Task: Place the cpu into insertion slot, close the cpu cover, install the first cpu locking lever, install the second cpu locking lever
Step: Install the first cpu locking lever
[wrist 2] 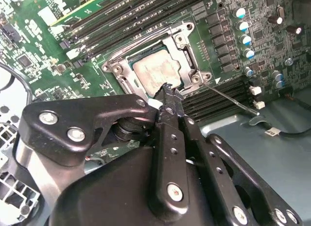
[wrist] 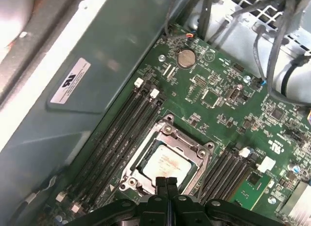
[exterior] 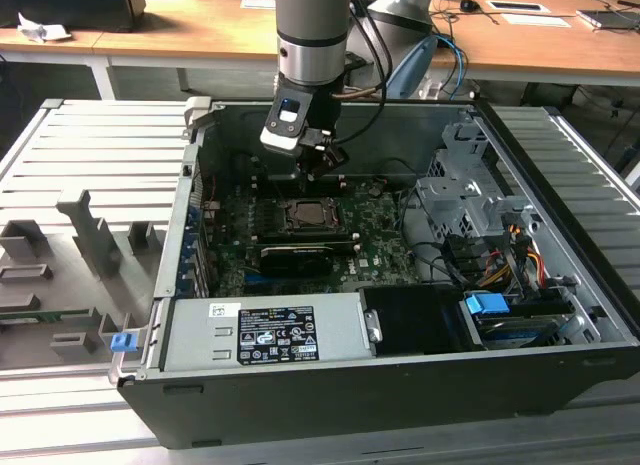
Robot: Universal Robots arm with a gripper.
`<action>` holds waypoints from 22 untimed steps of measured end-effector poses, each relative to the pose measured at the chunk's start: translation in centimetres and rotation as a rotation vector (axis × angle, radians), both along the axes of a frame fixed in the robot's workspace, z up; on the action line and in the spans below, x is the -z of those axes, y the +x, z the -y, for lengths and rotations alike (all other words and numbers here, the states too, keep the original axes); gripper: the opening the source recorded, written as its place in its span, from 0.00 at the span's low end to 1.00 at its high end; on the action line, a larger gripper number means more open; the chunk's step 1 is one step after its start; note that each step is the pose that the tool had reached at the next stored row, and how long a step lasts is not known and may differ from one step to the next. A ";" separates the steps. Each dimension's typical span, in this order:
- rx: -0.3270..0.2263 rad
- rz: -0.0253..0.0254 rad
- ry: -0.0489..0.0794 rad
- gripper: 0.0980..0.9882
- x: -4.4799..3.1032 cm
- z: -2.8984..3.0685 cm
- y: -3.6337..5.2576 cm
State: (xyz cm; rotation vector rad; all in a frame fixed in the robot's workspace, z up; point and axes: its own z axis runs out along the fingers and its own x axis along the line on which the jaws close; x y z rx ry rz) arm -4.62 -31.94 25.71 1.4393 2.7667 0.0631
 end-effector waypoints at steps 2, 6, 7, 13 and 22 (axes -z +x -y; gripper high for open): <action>-0.022 0.0001 0.000 0.01 0.00 0.00 0.00; -0.074 0.0000 0.000 0.01 0.00 0.00 0.00; -0.086 0.0000 0.000 0.01 0.00 0.00 0.00; -0.149 0.0000 0.000 0.01 0.00 0.00 0.01; -0.336 0.0001 0.000 0.01 0.00 0.00 0.01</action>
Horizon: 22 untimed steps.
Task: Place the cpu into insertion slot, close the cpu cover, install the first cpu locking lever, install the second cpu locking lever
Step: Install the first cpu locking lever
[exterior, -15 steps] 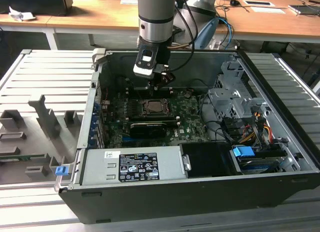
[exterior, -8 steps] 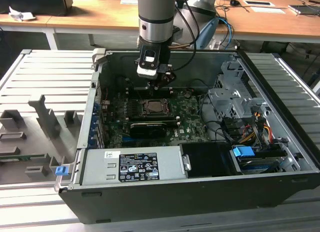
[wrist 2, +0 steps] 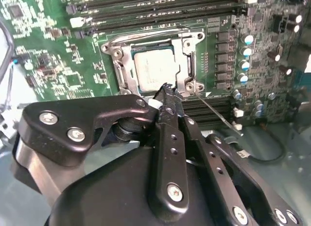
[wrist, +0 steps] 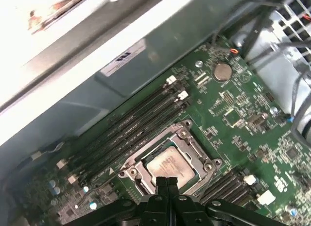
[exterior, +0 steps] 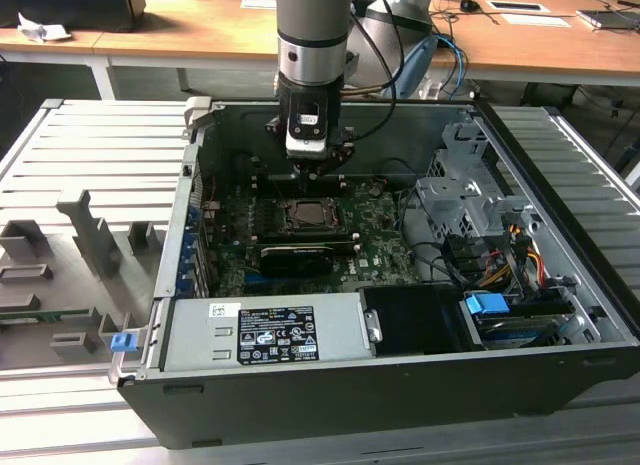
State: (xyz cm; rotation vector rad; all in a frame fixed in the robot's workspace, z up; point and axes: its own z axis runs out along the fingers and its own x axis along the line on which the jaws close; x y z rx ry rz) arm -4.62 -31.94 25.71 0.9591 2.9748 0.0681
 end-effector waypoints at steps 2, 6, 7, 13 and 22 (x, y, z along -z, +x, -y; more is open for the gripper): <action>-0.045 0.0000 0.000 0.01 0.00 0.00 0.00; -0.144 0.0000 0.000 0.01 0.00 0.00 0.00; -0.166 0.0001 0.000 0.01 0.00 0.00 0.00; -0.275 -0.0028 -0.008 0.01 0.01 0.00 0.00; -0.492 -0.0069 -0.010 0.01 0.20 0.00 -0.14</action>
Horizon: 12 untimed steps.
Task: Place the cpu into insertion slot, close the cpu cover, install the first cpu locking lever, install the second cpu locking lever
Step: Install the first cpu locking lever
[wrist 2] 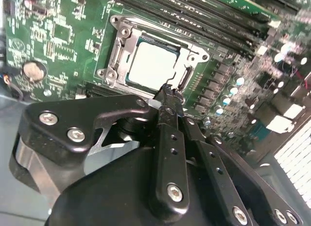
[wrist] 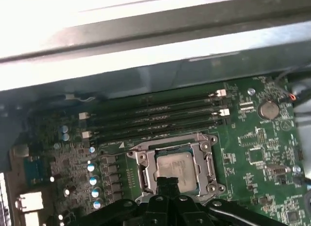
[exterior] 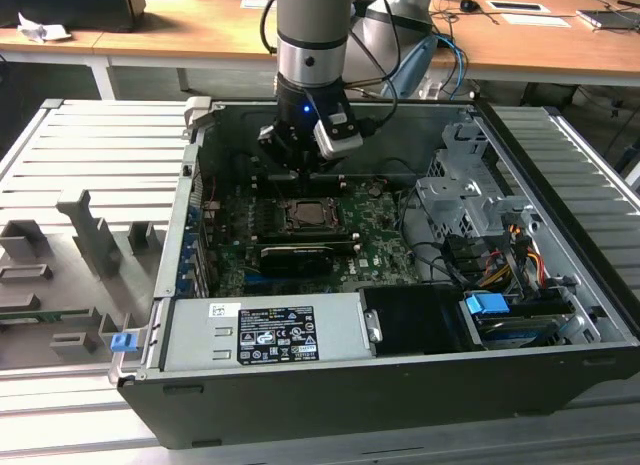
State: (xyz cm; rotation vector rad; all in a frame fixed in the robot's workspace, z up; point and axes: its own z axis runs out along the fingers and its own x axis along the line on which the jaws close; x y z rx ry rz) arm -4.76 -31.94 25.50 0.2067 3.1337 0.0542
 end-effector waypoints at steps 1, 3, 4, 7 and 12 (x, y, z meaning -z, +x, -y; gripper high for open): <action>-0.038 0.0000 0.000 0.01 0.01 0.00 0.00; -0.073 0.0000 0.000 0.01 0.01 0.00 0.00; -0.086 0.0000 0.000 0.01 0.01 0.00 -0.01; -0.096 0.0019 -0.001 0.01 0.01 0.01 -0.47; -0.096 0.0081 -0.001 0.01 -0.05 0.01 -2.20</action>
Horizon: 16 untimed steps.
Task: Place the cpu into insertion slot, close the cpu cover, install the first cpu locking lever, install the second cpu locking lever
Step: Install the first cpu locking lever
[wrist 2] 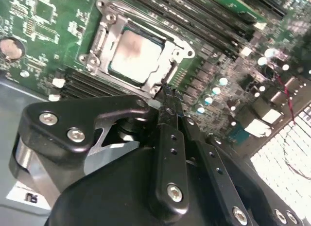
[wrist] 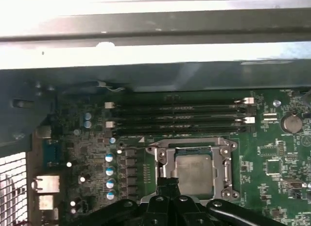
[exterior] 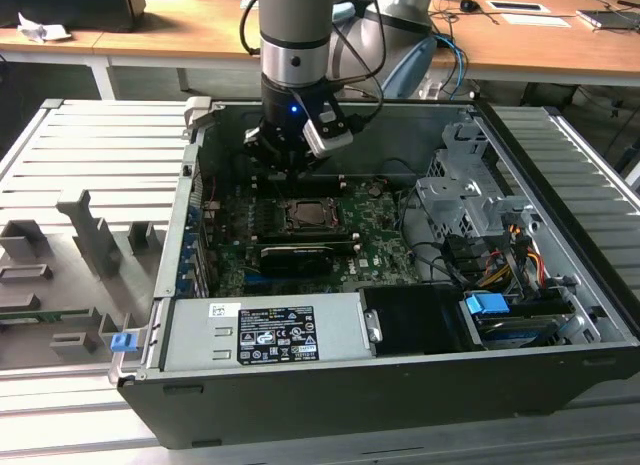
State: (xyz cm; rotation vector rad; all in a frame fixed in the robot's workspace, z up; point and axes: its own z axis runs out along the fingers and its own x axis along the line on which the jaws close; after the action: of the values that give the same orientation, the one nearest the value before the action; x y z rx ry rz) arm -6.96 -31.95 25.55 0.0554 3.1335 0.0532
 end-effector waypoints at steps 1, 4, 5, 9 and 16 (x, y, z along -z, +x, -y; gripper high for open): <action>0.000 0.0003 -0.001 0.01 -0.40 -0.05 -0.07; 0.000 0.0040 -0.001 0.01 -0.80 -0.05 -1.35; 0.000 0.0046 -0.001 0.01 -0.80 -0.06 -1.87; 0.000 0.0070 -0.001 0.01 -0.76 -0.07 -3.25; -0.002 0.0076 0.000 0.01 -0.29 -1.85 -4.71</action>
State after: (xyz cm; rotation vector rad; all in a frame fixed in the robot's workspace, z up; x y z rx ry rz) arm -11.67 -30.10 25.85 0.0518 3.1261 0.0525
